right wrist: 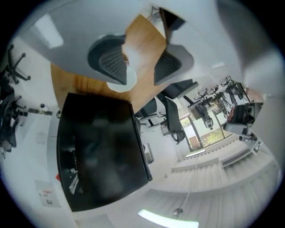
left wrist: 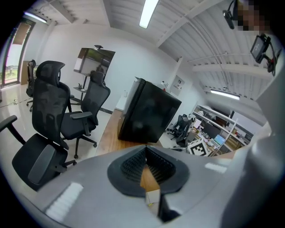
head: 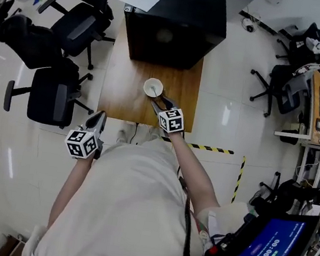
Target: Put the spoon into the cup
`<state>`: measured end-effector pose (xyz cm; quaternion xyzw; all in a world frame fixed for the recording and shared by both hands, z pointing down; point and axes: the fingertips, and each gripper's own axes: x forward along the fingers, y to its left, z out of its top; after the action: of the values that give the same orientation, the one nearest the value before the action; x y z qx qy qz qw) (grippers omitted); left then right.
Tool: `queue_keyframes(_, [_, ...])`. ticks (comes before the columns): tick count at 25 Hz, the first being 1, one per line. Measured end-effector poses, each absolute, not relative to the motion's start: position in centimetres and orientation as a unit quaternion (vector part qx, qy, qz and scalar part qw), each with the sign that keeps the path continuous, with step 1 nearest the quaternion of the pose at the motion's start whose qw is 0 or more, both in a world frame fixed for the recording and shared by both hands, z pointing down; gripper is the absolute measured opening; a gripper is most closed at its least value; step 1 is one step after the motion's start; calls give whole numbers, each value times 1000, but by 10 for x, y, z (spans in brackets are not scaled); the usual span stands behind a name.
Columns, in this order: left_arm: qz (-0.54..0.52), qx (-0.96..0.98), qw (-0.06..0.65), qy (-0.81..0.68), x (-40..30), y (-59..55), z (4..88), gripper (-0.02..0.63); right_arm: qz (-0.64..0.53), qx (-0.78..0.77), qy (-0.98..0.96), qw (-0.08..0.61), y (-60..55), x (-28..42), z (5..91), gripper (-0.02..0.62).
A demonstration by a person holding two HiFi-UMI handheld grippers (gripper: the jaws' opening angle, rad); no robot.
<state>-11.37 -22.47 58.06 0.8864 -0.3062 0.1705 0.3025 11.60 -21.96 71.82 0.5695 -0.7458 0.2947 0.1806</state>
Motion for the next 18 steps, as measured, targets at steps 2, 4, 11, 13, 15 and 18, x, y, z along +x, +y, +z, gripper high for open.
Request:
queue_keyframes(2, [169, 891, 300, -294, -121, -226, 581, 0, 284, 579, -751, 146, -218, 103, 698, 186])
queue_keyframes(4, [169, 896, 301, -280, -129, -223, 582, 0, 272, 587, -755, 103, -212, 88, 676, 186])
queue_keyframes(11, [162, 913, 298, -229, -143, -205, 584, 0, 235, 592, -770, -34, -184, 35, 600, 185])
queue_keyframes(13, [162, 915, 303, -211, -143, -191, 585, 0, 237, 595, -767, -53, -168, 28, 588, 184])
queue_keyframes(15, [160, 918, 308, -192, -144, -174, 584, 0, 240, 591, -767, -70, -151, 19, 580, 184])
queue_keyframes(18, [157, 921, 311, -177, -142, -157, 583, 0, 246, 587, -766, -91, -131, 11, 571, 184])
